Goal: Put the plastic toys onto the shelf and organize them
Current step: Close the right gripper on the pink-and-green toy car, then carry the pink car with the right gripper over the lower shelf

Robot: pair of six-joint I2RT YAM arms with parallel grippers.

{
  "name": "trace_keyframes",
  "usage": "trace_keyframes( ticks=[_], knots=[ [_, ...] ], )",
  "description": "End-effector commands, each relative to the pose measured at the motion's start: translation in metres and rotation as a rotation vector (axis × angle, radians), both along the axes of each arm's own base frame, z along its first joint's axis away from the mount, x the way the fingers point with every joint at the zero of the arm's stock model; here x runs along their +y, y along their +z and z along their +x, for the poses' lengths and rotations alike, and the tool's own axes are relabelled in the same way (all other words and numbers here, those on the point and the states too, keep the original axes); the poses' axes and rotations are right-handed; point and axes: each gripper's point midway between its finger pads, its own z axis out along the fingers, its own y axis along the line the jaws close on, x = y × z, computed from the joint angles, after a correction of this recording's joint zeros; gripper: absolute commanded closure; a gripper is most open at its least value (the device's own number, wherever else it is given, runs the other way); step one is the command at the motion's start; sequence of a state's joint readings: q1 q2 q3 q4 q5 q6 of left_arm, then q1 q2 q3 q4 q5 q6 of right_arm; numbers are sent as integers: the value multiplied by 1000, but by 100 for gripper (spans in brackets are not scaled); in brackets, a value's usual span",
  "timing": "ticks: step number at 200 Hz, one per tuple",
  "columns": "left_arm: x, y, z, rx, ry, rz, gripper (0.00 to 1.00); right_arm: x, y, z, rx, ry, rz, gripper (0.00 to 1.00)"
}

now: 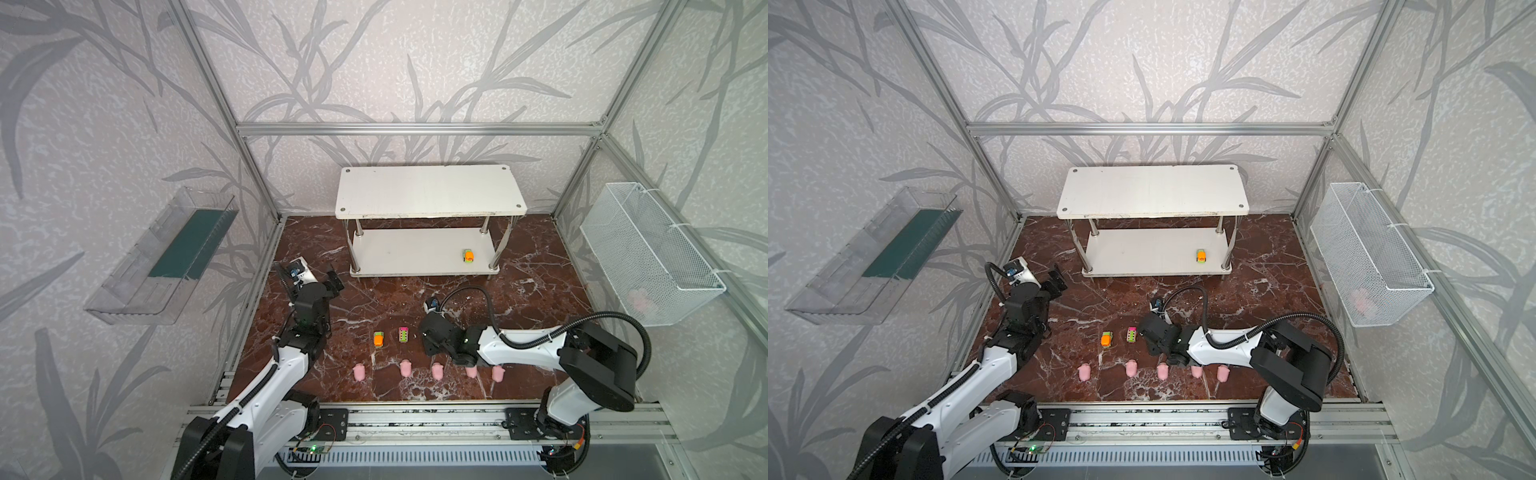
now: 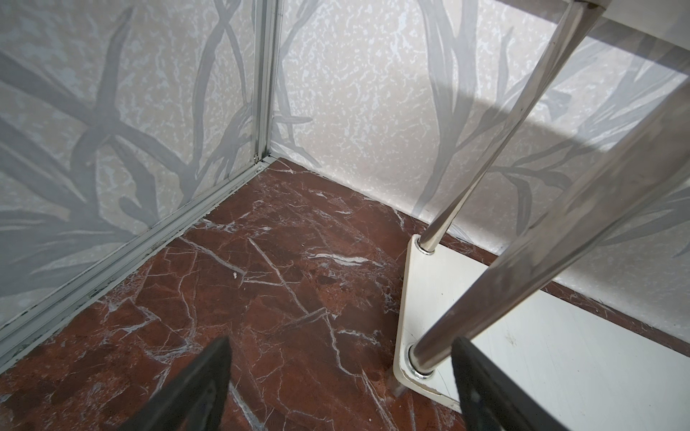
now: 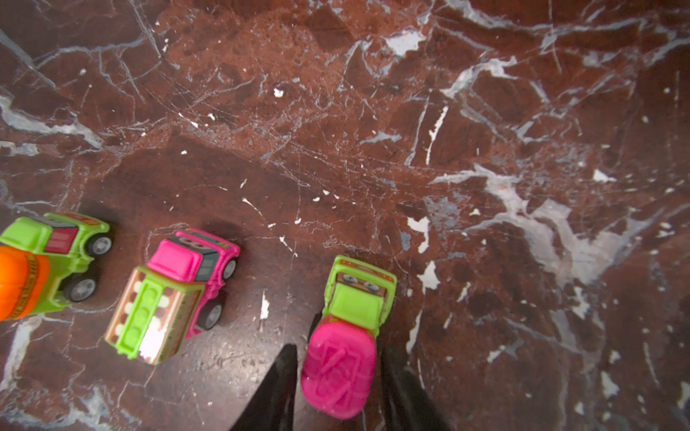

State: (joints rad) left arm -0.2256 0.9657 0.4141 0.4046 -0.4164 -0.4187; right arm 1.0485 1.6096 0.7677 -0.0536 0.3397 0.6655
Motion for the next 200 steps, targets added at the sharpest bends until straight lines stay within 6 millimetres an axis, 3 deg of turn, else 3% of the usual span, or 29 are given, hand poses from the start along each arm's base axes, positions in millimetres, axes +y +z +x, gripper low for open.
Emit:
trace_keyframes(
  ticks=[1, 67, 95, 153, 157, 200],
  knots=[
    [0, -2, -1, -7, -1, -1, 10, 0, 4, 4, -15, -23, -10, 66],
    [-1, -5, -1, -6, -2, -5, 10, -1, 4, 3, -13, -24, -19, 75],
    [0, -5, -1, -7, 0, -4, 10, -5, 12, 4, -34, -32, -15, 79],
    [0, -6, -2, -6, 1, -3, 10, -17, 72, 20, -180, -19, -7, 78],
    [0, -7, -2, -4, 1, -2, 10, -26, 77, 31, -189, -50, -4, 78],
    [0, -8, -2, -1, 2, -1, 10, -47, 116, 75, -269, -81, 35, 77]
  ],
)
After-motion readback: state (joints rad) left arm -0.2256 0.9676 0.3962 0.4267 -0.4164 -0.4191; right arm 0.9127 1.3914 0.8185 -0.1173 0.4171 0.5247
